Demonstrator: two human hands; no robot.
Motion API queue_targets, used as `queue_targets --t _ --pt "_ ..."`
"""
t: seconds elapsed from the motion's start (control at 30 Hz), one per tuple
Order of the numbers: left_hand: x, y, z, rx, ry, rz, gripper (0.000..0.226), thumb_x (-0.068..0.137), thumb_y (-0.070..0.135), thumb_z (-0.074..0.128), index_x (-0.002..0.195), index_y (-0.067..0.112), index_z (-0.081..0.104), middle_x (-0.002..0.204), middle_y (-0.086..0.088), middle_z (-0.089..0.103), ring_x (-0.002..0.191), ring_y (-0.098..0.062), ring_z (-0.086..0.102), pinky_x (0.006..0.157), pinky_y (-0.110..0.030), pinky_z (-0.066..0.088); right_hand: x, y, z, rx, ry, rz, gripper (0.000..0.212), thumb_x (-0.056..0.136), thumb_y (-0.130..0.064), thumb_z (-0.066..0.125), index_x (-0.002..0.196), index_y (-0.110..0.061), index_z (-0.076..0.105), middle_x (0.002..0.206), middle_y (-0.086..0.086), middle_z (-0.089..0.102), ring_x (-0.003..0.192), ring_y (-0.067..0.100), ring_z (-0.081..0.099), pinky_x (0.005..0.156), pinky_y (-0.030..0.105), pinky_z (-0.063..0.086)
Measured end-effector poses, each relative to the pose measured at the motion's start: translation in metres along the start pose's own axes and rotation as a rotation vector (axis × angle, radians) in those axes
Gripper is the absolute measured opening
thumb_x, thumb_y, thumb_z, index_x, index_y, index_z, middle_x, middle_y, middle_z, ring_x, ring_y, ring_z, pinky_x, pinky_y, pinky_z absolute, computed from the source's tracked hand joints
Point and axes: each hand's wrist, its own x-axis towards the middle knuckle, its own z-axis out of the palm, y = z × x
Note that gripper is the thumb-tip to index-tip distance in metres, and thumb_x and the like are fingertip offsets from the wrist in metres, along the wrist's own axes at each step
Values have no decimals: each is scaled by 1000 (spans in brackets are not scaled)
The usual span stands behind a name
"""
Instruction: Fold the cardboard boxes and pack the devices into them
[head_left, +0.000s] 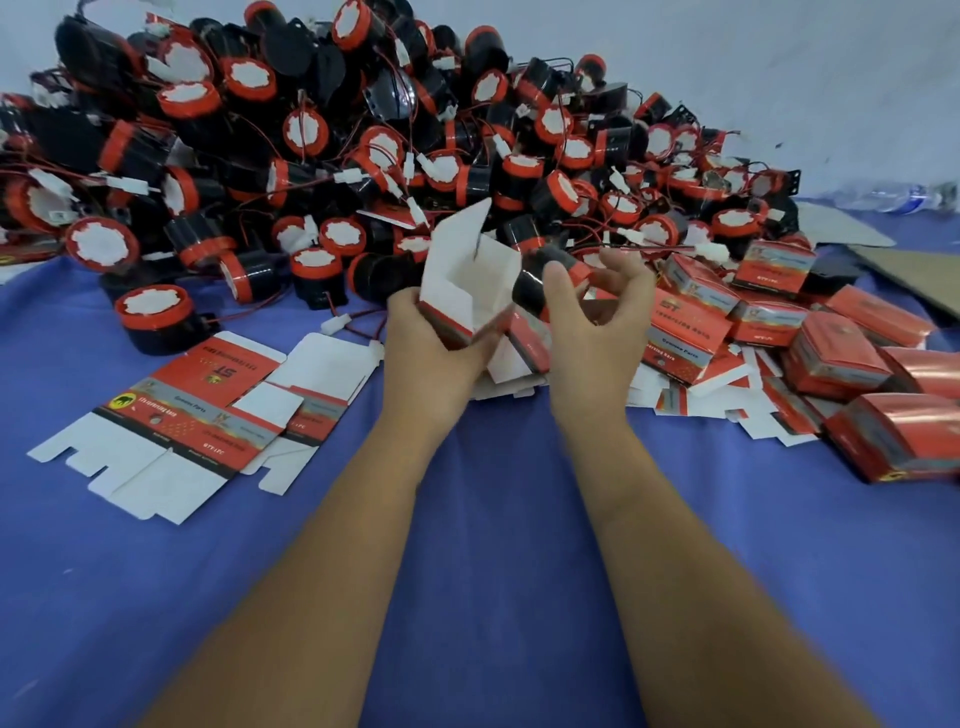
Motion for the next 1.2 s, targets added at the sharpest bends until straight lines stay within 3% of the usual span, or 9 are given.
queue_targets --t 0.17,0.4,0.5,0.57,0.67,0.83,0.93,1.03,1.2 --pt "-1 -1 0 120 -133 82 48 76 9 83 106 26 50 106 3 63 97 -11 63 81 -35 55 -11 2 6 -360 -145 -471 32 79 -42 71 100 -19 63 103 -1 56 91 6 52 74 11 44" --pt "2 -5 0 -3 -164 1 44 79 -4 75 103 25 51 103 0 66 96 -16 65 79 -39 56 -13 10 9 -472 -387 -346 33 91 -36 56 117 -20 66 116 -5 49 99 -2 46 74 7 40" --pt "3 -7 -1 17 -147 8 45 79 2 76 99 32 50 93 14 64 84 -1 62 67 -16 50 -13 12 10 -502 -403 -298 30 96 -26 55 123 -20 64 114 -2 55 95 0 46 74 8 40" --pt "3 -6 -2 30 -150 0 47 78 3 78 107 28 50 95 16 63 84 5 60 65 -9 48 -11 11 10 -537 -370 -272 26 94 -24 59 119 -21 63 109 -2 58 93 5 49 75 17 43" --pt "2 -5 -2 55 -166 -9 52 78 3 78 118 21 51 104 9 65 94 -7 64 77 -24 54 -7 11 8 -620 -348 -204 16 91 -25 61 107 -23 62 98 -6 62 87 13 56 75 35 51" --pt "2 -6 -2 62 -142 -21 48 81 11 78 114 25 47 97 15 61 85 2 61 71 -18 51 -9 16 5 -825 -367 -306 23 98 -31 54 98 -17 72 99 -7 56 86 13 54 66 30 43" --pt "3 -2 -5 -105 -134 -101 43 80 19 75 114 30 51 97 14 66 84 6 64 67 -14 52 -12 13 8 -714 -273 -345 19 96 -25 56 95 -12 70 107 -3 47 82 8 48 62 28 42" --pt "5 1 -10 -322 -153 -148 46 70 17 56 114 28 61 107 0 71 103 -17 66 81 -32 57 -9 6 7 -399 -120 -262 16 89 -18 60 104 -18 56 111 -5 45 88 6 50 72 24 43" --pt "6 1 -12 -363 -151 -172 42 82 28 54 123 29 64 110 8 72 101 -11 68 75 -22 54 8 2 -3 73 -383 289 49 95 -29 58 141 -35 40 107 -31 58 107 -5 56 78 13 47"
